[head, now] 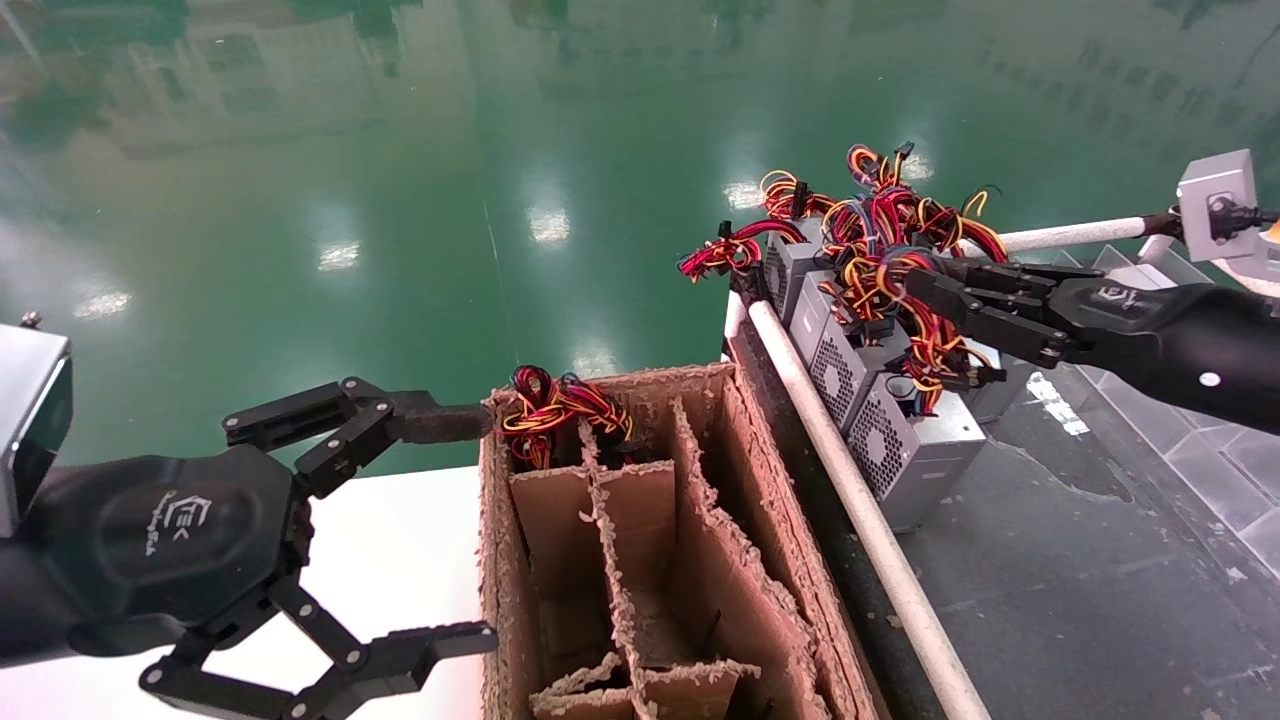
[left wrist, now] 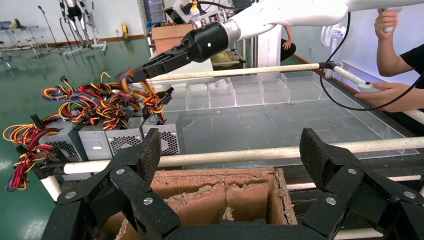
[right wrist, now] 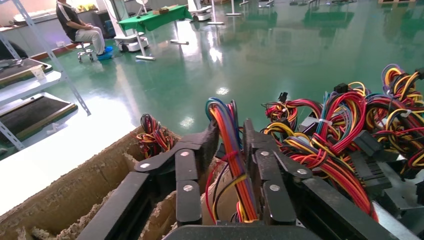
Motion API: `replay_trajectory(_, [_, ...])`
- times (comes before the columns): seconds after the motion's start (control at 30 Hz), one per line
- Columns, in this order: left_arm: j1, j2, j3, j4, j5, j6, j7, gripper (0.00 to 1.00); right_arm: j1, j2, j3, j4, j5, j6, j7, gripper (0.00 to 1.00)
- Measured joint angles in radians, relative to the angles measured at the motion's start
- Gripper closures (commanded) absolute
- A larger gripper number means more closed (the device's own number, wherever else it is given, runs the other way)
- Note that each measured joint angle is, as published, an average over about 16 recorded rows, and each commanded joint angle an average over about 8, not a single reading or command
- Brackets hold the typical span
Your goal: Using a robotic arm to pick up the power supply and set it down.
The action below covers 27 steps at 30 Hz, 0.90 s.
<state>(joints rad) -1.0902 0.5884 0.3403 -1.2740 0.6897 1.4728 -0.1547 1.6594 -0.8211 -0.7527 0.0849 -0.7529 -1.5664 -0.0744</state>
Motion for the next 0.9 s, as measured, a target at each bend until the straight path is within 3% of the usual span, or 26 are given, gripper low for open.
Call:
replay_trajectory(0.5, [0.000, 0.000, 0.000, 0.000, 0.000, 0.000, 0.000, 0.00, 0.013, 0.025, 0.022, 0.009, 0.028, -0.003, 0.006, 0.00])
replay_trajectory(0.9, [0.000, 0.000, 0.000, 0.001, 0.000, 0.000, 0.000, 0.00, -0.073, 0.061, 0.098, 0.173, 0.046, 0.006, 0.038, 0.00])
